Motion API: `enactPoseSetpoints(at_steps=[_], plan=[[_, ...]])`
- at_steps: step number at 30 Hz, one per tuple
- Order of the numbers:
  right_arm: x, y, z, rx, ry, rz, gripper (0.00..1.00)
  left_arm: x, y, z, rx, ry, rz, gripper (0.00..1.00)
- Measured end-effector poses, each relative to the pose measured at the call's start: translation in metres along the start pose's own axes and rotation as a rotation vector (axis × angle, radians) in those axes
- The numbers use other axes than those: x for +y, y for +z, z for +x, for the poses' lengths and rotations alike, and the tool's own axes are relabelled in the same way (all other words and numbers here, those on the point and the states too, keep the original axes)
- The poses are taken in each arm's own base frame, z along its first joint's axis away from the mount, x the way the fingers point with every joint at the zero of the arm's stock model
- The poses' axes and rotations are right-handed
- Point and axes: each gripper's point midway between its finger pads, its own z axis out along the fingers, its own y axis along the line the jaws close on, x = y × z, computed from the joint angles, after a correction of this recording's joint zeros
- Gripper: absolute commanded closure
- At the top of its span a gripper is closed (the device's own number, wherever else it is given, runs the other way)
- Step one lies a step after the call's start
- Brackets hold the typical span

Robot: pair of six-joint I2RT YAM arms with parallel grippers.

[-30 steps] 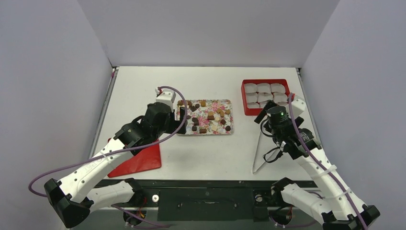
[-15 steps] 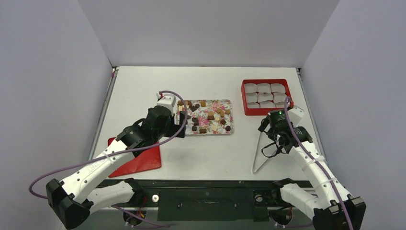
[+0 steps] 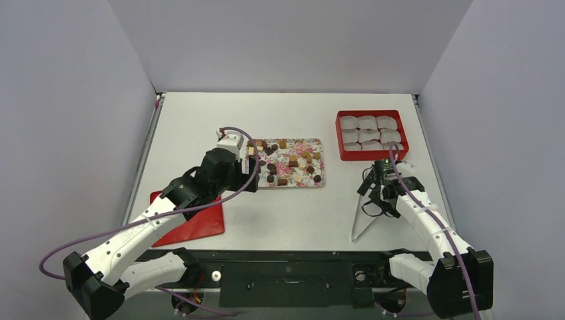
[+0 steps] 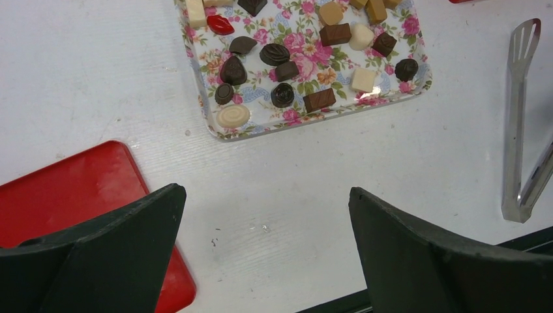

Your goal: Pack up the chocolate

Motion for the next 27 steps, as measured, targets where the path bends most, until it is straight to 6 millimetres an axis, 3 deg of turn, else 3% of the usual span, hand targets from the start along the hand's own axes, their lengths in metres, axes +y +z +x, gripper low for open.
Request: enactPoseSetpoints(at_steps=[9, 27], plan=[[0.014, 0.014, 0.020, 0.042, -0.060, -0.021, 0.00, 0.002, 0.001, 0.004, 0.008, -0.003, 0.004, 0.04], [0.018, 0.025, 0.044, 0.074, -0.076, -0.008, 0.02, 0.003, 0.000, 0.004, 0.010, -0.010, 0.009, 0.04]])
